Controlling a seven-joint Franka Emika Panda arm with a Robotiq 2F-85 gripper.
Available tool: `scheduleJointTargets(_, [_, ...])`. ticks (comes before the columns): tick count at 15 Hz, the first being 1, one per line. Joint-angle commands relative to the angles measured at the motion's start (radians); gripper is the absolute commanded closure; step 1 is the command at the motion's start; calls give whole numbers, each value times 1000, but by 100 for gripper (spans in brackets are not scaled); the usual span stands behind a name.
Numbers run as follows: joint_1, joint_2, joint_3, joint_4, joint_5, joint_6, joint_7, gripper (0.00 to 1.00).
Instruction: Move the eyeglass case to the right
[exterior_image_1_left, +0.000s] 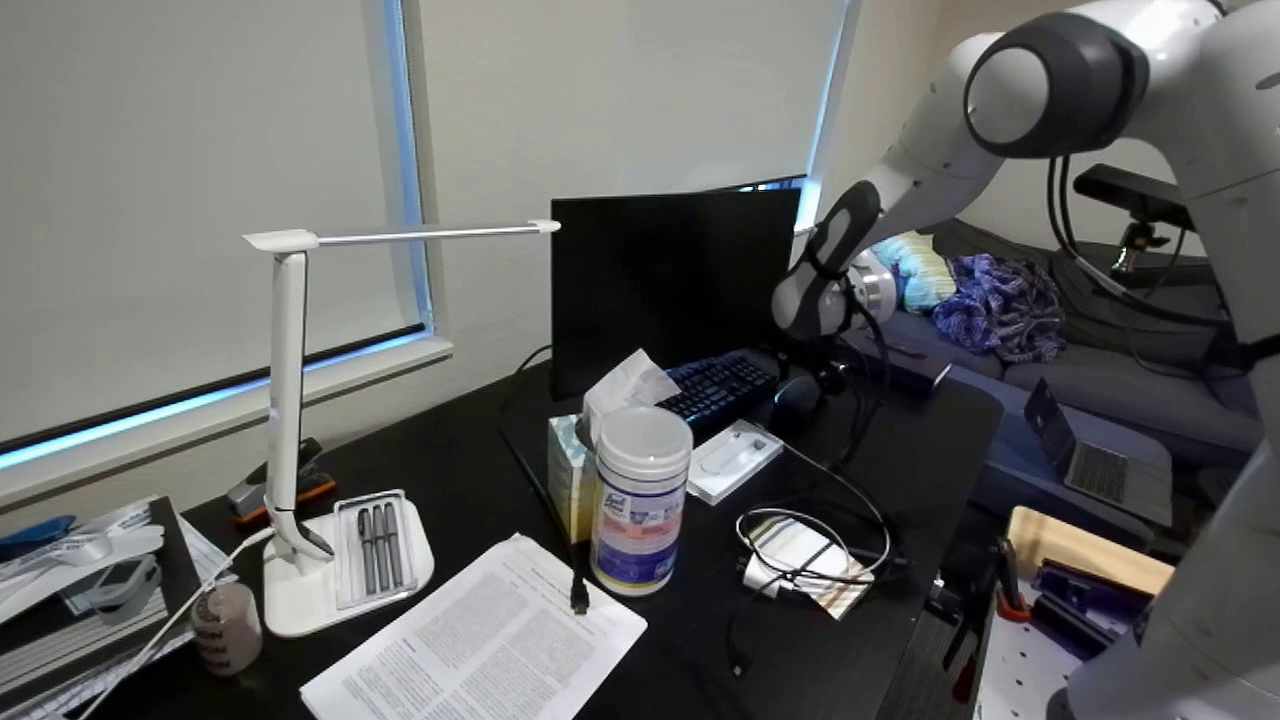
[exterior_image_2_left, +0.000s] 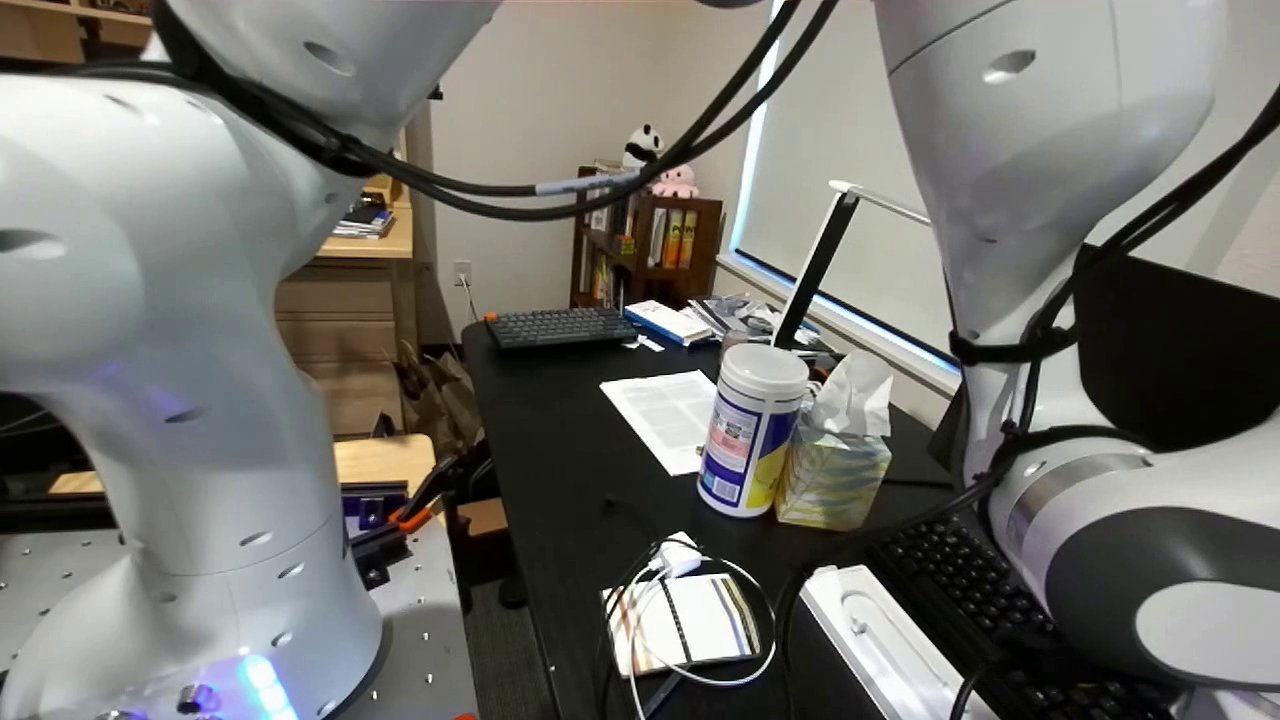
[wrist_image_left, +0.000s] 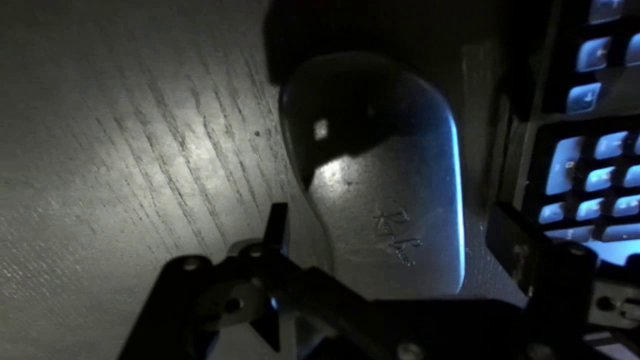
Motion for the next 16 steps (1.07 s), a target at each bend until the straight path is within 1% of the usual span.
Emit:
scheduleJointTargets(1, [-29,-149,34,-85,60,-81,-67,0])
scheduleJointTargets(4, [24,-262,-6,-133,-9,-215,-87,0])
scheduleJointTargets(6, [49,-350,-8,-162,-63,-318,-118,0])
scheduleJointTargets(7, [68,-401,-15,-181,-113,-364,-126,0])
scheduleJointTargets(10, [98,-540,-4,-236,-267,-467,-136,0])
scheduleJointTargets(11, [98,-580,9,-251,-306,-506,-150,0])
scheduleJointTargets(13, [92,-652,38,-289,-370,-543,-189,0])
scheduleJointTargets(14, [88,-687,59,-313,-371,-548,-225,0])
scheduleJointTargets(15, [77,-704,74,-329,-215,-499,-168,0])
scheduleJointTargets(16, [69,-633,73,-269,-302,-525,-162,0])
